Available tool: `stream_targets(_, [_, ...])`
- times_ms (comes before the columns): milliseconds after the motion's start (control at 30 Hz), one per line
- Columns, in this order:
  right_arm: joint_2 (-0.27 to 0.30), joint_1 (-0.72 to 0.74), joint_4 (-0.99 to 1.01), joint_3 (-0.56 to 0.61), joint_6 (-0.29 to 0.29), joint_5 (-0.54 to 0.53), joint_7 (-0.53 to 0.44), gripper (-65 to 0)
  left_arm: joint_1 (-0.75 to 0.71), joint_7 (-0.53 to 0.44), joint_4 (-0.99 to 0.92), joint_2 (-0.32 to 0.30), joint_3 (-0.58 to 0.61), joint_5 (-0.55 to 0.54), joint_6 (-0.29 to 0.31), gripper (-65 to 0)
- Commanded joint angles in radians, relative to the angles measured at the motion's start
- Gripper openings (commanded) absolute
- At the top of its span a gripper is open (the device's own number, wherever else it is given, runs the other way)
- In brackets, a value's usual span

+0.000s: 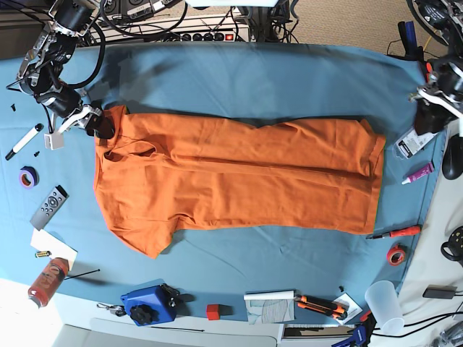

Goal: Layout the t-shirt on the table in an organized manner, then fold the t-shirt properly
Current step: 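Regrasp the folded edge with both grippers at the shirt ends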

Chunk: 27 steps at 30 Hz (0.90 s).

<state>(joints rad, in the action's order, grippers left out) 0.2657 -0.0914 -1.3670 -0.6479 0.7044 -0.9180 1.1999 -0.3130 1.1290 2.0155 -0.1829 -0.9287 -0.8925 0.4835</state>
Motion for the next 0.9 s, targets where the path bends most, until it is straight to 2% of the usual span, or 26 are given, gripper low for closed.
stream_targets(0, [0.011,0.000,-0.005,-0.004,-0.006,0.029,0.039,-40.1,-0.003,-0.023,0.014,-0.011,0.027,-0.027,0.012,-39.5])
stream_targets(67, [0.011,0.000,-0.005,-0.004,-0.006,0.029,0.039,-40.1,-0.003,-0.022,0.009,-0.011,0.099,0.004,0.007,-37.2])
stream_targets(133, [0.012,0.000,-0.005,-0.004,-0.006,0.029,0.043,-40.1,-0.003,-0.039,-0.001,-0.011,0.177,0.072,-0.043,-35.5])
stream_targets(233, [0.012,0.000,-0.005,-0.004,-0.006,0.029,0.054,-40.1,-0.003,-0.116,-0.030,-0.011,0.274,0.163,-0.099,-35.3])
stream_targets(367, [0.012,0.000,-0.006,-0.004,-0.006,0.029,0.064,-40.1,0.000,-0.140,-0.066,-0.011,0.362,0.188,-0.110,-34.9])
stream_targets(433, [0.012,0.000,-0.005,-0.004,-0.006,0.029,0.065,-40.1,0.000,-0.185,-0.085,-0.011,0.383,0.236,-0.115,-34.9])
stream_targets(500, [0.012,0.000,-0.005,-0.004,-0.006,0.029,0.065,-40.1,0.012,-0.217,-0.121,-0.011,0.388,0.264,-0.147,-34.9])
stream_targets(767, [0.012,0.000,-0.005,-0.004,-0.006,0.029,0.079,-40.2,0.140,-0.185,-0.320,-0.011,0.388,0.253,-0.143,-34.9])
stream_targets(800, [0.012,0.000,-0.005,-0.004,-0.006,0.029,0.080,-41.6,0.152,-0.174,-0.336,-0.011,0.388,0.253,-0.143,-34.9])
stream_targets(867, [0.012,0.000,-0.005,-0.004,-0.006,0.029,0.080,-51.5,0.165,-0.156,-0.358,-0.011,0.388,0.254,-0.152,-35.7])
